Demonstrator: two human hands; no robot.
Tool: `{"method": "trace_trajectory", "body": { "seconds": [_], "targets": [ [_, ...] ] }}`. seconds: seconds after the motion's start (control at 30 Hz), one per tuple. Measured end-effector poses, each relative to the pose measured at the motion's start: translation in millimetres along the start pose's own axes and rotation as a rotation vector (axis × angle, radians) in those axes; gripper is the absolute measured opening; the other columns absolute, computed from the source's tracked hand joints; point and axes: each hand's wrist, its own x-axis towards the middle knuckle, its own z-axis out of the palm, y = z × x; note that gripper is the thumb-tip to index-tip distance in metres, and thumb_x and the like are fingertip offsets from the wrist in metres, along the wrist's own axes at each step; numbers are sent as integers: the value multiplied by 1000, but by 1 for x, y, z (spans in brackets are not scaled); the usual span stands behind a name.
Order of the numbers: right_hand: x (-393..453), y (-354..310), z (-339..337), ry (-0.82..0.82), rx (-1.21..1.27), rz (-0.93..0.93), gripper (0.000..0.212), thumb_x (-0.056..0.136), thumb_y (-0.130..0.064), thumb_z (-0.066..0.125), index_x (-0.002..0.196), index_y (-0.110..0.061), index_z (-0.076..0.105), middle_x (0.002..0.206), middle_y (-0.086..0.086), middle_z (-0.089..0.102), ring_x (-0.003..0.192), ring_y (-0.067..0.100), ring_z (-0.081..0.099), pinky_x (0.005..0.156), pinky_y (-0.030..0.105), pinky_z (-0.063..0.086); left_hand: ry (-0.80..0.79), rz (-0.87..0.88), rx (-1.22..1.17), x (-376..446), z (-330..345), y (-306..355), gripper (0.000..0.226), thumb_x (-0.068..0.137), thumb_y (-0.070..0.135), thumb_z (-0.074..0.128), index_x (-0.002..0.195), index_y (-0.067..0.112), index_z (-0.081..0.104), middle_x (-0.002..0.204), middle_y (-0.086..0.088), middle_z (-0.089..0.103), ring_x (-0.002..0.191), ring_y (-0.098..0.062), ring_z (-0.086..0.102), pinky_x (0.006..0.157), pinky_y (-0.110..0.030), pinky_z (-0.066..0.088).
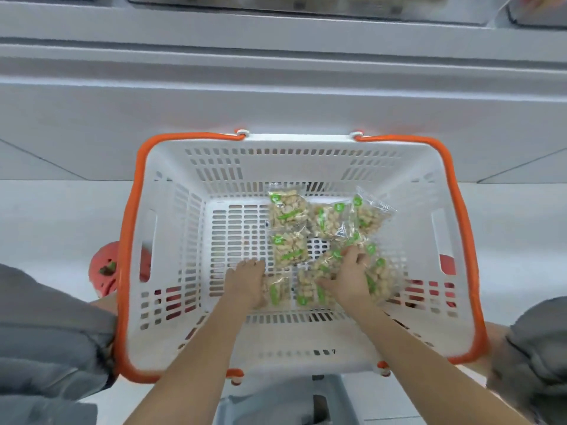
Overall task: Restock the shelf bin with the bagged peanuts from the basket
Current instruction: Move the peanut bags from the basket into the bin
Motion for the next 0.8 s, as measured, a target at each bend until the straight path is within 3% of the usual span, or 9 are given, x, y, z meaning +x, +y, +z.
{"method": "trace_trajectory", "body": {
  "seconds": [0.13, 0.2, 0.3, 0.4, 0.47, 0.53, 0.63, 0.73, 0.8],
  "targets": [
    [1, 2, 0, -77, 210, 182, 64, 70, -25, 84, 110, -14, 34, 112, 12, 53, 88, 24, 60, 74, 35, 53, -61, -3, -90, -7, -4, -1, 45, 76, 17, 70, 111, 16, 42, 110, -5, 56, 99, -23, 56, 78, -33, 44],
    [-1, 3, -2, -147, 214, 208, 60, 74, -28, 81, 118, -10, 44, 96, 4, 58, 86, 19, 60, 83, 35, 53, -71, -20, -222, -14, -9, -5, 50, 74, 20, 74, 115, 16, 46, 109, -3, 57, 98, -22, 56, 75, -31, 44],
    [-10, -1, -10, -247, 207, 210, 65, 81, -27, 75, 131, 3, 47, 106, 8, 59, 98, 18, 57, 93, 27, 46, -81, -1, -389, -22, -25, -10, 37, 73, 29, 77, 101, 17, 57, 93, 2, 58, 86, -15, 55, 68, -22, 44],
    [-19, -10, -31, -270, 249, 153, 37, 85, -19, 71, 110, 6, 64, 87, 5, 61, 76, 10, 58, 70, 15, 43, -117, 1, -589, -36, -54, -15, 38, 73, 24, 80, 99, 9, 59, 87, 0, 59, 74, -13, 60, 56, -19, 47],
    [-23, -21, -55, -268, 283, 87, 19, 84, -20, 71, 95, -3, 69, 79, 4, 64, 61, 8, 59, 53, 15, 42, -145, 16, -739, -47, -78, -19, 35, 74, 19, 80, 93, 9, 54, 96, -8, 59, 75, -16, 63, 62, -23, 54],
    [-29, -36, -86, -279, 343, 44, 14, 83, -22, 72, 83, -8, 68, 71, 4, 61, 47, 9, 50, 48, 18, 42, -159, 54, -876, -63, -104, -24, 33, 77, 17, 78, 92, 17, 49, 102, -11, 61, 78, -17, 65, 67, -26, 56],
    [-43, -65, -137, -291, 428, -5, 16, 83, -24, 73, 85, -9, 65, 77, 3, 63, 60, 11, 56, 67, 28, 55, -126, 129, -947, -90, -146, -27, 37, 79, 15, 75, 110, 12, 54, 85, -7, 61, 71, -12, 62, 60, -21, 55],
    [-63, -94, -183, -303, 467, -166, 15, 82, -26, 74, 89, -16, 65, 83, -1, 64, 73, 12, 61, 78, 36, 56, -75, 195, -895, -121, -196, -30, 29, 76, 12, 77, 99, 12, 59, 75, -2, 62, 65, -9, 61, 60, -20, 53],
    [-80, -113, -212, -308, 436, -278, 13, 85, -24, 70, 95, -19, 65, 77, -3, 59, 64, 8, 57, 77, 34, 54, -19, 229, -834, -145, -229, -30, 37, 73, 7, 78, 102, 11, 56, 74, -3, 65, 61, -10, 64, 58, -21, 54]
  ]
}}
